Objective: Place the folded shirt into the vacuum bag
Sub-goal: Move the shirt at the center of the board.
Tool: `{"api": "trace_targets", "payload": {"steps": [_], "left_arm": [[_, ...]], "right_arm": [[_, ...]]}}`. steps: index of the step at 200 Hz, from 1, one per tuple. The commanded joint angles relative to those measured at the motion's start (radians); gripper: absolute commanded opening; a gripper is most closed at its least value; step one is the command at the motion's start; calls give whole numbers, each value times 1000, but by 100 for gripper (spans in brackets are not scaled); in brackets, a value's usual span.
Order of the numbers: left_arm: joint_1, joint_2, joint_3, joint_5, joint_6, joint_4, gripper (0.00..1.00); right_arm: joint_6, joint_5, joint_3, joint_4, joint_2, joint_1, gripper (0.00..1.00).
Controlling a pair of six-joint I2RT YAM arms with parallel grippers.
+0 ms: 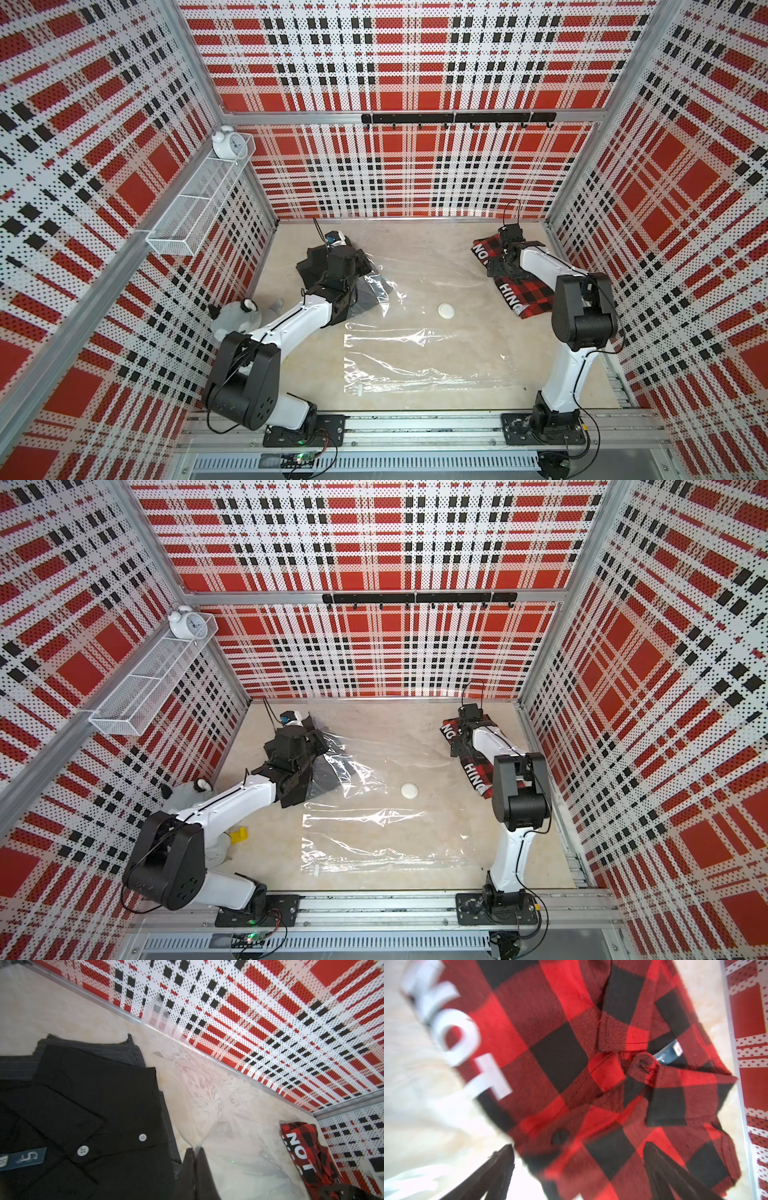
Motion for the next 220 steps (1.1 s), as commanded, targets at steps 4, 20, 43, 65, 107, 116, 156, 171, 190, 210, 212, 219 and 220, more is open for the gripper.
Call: {"api": "trace_targets", "payload": {"steps": [4, 20, 43, 65, 107, 116, 156, 171, 190, 210, 212, 219, 220], "left_arm": [[42, -63, -47, -42, 14, 34, 0], [72, -81, -63, -47, 16, 40, 0], [126, -106, -88, -60, 13, 38, 0], [167, -147, -132, -72, -2, 55, 0], [247, -245, -217, -97, -27, 71, 0], [265, -262, -228, -111, -28, 68, 0], [341, -300, -275, -166, -36, 52, 0], [353, -299, -288, -181, -35, 51, 0], [358, -295, -305, -202, -34, 56, 0], [361, -282, -311, -219, -33, 53, 0], [362, -282, -312, -222, -33, 51, 0], [361, -279, -313, -233, -35, 47, 0], [362, -279, -314, -234, -34, 47, 0]], "right_arm": [[20, -154, -80, 71, -138, 1, 100], [23, -262, -161, 131, -220, 13, 100], [26, -401, -252, 178, -302, 45, 100], [26, -465, -320, 181, -345, 85, 100], [42, -503, -464, 207, -435, 149, 100], [49, -508, -496, 212, -458, 161, 100], [119, -536, -649, 249, -602, 254, 98], [145, -575, -702, 269, -658, 307, 98], [188, -627, -765, 314, -708, 378, 98], [233, -657, -820, 368, -721, 454, 99], [238, -657, -826, 374, -721, 460, 99], [245, -657, -840, 388, -717, 483, 99], [245, -657, -842, 390, -716, 486, 99]]}}
